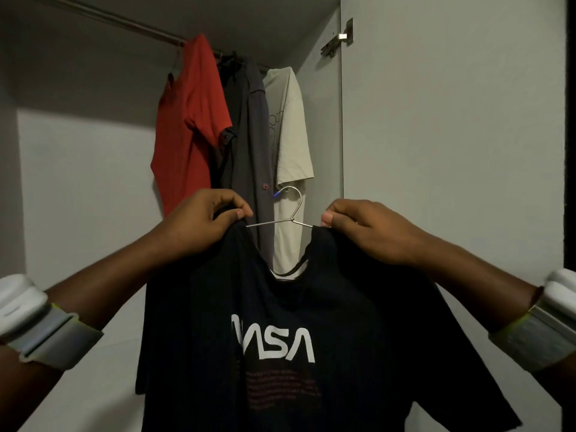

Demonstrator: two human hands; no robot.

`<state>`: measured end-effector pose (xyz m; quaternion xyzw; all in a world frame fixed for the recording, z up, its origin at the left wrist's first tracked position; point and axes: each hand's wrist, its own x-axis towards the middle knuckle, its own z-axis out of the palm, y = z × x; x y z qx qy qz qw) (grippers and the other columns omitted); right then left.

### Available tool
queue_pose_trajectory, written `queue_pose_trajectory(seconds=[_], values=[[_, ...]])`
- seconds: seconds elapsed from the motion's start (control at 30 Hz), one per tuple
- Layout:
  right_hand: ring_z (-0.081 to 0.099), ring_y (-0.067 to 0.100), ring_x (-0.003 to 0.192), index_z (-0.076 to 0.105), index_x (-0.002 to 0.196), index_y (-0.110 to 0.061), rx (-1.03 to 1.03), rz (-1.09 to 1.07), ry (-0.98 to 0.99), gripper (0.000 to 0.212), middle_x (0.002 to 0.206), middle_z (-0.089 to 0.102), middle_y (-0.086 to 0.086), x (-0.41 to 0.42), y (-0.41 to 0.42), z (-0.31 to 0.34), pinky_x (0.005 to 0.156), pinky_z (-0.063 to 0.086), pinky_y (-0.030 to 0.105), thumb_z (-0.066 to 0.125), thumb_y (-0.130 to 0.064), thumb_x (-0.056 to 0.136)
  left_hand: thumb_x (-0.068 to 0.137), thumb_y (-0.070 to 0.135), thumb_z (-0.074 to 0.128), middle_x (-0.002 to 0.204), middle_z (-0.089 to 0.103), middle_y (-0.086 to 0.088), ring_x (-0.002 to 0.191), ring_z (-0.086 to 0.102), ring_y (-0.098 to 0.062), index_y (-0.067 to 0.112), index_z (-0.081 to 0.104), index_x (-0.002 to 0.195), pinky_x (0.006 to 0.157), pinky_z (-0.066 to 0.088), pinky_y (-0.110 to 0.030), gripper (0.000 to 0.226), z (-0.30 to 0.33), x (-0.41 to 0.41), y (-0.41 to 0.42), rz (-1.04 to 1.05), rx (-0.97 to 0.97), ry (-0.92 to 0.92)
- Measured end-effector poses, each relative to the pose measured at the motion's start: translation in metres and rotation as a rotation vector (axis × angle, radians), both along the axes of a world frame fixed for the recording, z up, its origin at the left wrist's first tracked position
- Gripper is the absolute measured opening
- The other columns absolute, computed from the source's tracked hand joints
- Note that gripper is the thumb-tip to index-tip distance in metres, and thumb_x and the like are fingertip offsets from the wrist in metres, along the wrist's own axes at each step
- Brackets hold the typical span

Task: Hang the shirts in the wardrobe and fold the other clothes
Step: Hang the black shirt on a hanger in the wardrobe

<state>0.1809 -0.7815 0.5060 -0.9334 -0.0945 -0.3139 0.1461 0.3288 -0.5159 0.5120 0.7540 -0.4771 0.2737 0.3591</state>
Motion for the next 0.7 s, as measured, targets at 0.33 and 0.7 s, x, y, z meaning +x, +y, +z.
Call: queue_pose_trajectory(seconds=[0.33, 0.7], values=[[0.068, 0.010, 0.071, 0.071, 0.081, -0.028, -0.082, 0.030, 0.021, 0.041, 0.077, 0.072, -0.009, -0.007, -0.015, 0.037, 0.067, 0.057, 0.037, 0.050, -0.061, 0.093, 0.098, 0.002, 0.064, 0.098, 0.079, 0.004, 0.096, 0.073, -0.006, 0.022, 0.076, 0.092, 0.090, 0.050, -0.012, 0.025, 0.046, 0.014, 0.023, 0.000, -0.104, 0.028], [0.064, 0.017, 0.071, 0.067, 0.080, -0.023, -0.299, -0.199, -0.348, 0.042, 0.075, 0.067, 0.000, 0.047, 0.047, 0.177, 0.067, 0.049, 0.037, 0.048, -0.052, 0.104, 0.094, 0.051, 0.053, 0.089, 0.075, -0.004, 0.081, 0.069, -0.019, 0.013, 0.073, 0.101, 0.076, 0.054, -0.037, 0.043, 0.200, 0.072, 0.073, 0.144, -0.234, -0.459]])
